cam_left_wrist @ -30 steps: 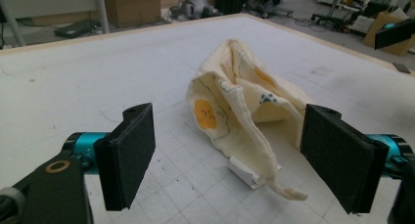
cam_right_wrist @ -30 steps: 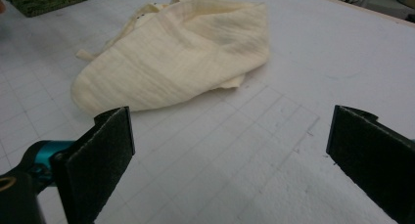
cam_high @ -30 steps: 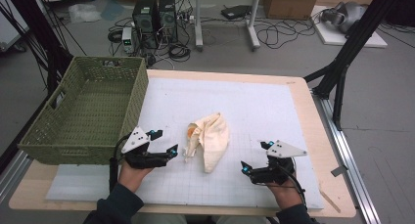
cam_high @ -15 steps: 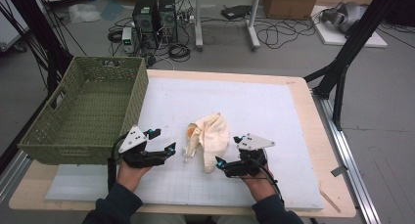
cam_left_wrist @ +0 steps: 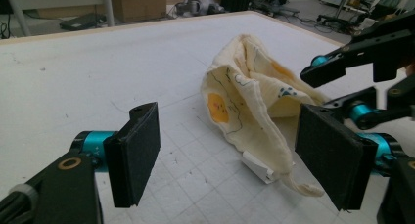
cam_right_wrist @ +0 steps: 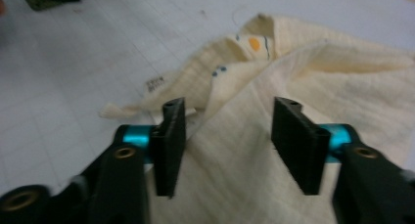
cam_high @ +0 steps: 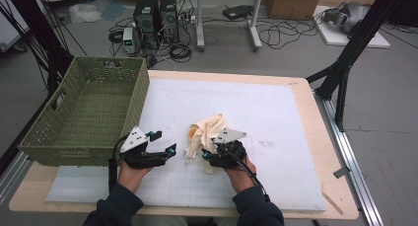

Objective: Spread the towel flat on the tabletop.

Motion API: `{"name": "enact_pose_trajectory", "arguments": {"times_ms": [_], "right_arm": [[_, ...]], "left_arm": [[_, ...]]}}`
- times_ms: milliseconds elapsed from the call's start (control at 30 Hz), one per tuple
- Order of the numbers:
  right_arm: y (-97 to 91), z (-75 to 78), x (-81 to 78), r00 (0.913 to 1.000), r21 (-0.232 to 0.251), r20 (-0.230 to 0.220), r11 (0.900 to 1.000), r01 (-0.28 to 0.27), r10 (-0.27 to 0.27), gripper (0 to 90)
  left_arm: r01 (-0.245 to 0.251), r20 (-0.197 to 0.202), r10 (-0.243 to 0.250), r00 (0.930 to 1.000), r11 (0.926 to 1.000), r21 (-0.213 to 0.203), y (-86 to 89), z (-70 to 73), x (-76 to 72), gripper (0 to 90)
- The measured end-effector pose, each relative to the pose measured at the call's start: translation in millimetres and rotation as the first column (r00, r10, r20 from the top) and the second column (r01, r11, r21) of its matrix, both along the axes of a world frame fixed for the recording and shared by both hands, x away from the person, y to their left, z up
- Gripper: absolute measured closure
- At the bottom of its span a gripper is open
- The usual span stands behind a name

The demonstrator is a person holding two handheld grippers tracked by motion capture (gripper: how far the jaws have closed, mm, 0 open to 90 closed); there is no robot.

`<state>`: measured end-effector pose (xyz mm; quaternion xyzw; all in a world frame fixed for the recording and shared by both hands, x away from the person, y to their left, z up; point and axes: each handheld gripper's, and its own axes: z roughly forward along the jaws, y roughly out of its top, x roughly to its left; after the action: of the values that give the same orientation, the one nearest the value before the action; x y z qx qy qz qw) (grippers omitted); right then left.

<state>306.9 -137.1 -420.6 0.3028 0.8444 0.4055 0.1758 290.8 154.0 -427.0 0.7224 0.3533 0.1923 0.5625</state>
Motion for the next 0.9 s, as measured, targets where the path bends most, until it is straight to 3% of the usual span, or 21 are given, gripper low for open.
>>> {"name": "enact_pose_trajectory", "arguments": {"times_ms": [133, 233, 467, 567, 667, 833, 867, 900], "right_arm": [[-7.5, 2.2, 0.8, 0.9997, -0.007, -0.019, 0.9999, 0.012, -0.012, 72.2], [-19.3, 8.0, -3.8, 0.9997, -0.003, -0.003, 0.9997, 0.026, -0.026, 79.6], [-43.5, 15.6, -11.4, 0.9985, 0.049, -0.032, 0.9978, 0.045, -0.043, 81.6], [-56.7, 21.7, -19.9, 0.9987, 0.062, -0.018, 0.9969, 0.048, -0.047, 81.7], [-72.2, 24.3, -28.2, 0.9970, 0.043, -0.002, 0.9961, 0.077, -0.077, 81.7], [-105.3, 20.5, -36.4, 0.9893, 0.033, -0.019, 0.9888, 0.145, -0.145, 81.3], [-116.6, 17.5, -38.7, 0.9857, 0.005, -0.017, 0.9858, 0.168, -0.168, 78.3], [-116.6, 17.5, -38.7, 0.9857, 0.005, -0.017, 0.9858, 0.168, -0.168, 78.3]], "left_arm": [[0.004, -0.007, -0.004, 1.0000, 1.0000, 0.001, -0.7, -1.3, 0.3, 27.0], [0.006, -0.013, -0.005, 0.9999, 1.0000, 0.006, -1.1, -2.4, 1.0, 27.2], [0.005, -0.023, -0.005, 0.9997, 0.9999, 0.016, -3.8, -3.9, 1.6, 27.8], [0.005, -0.027, -0.005, 0.9996, 0.9999, 0.014, -4.9, -4.5, 1.8, 28.1], [0.005, -0.027, -0.005, 0.9996, 0.9999, 0.011, -4.8, -4.2, 1.6, 28.4], [0.002, -0.031, -0.002, 0.9995, 0.9999, 0.013, -4.5, -3.8, 1.9, 30.7], [0.003, -0.030, -0.002, 0.9995, 0.9998, 0.017, -4.9, -3.9, 2.0, 30.5], [0.001, -0.027, -0.001, 0.9996, 0.9998, 0.021, -5.3, -4.1, 2.2, 30.5]]}}
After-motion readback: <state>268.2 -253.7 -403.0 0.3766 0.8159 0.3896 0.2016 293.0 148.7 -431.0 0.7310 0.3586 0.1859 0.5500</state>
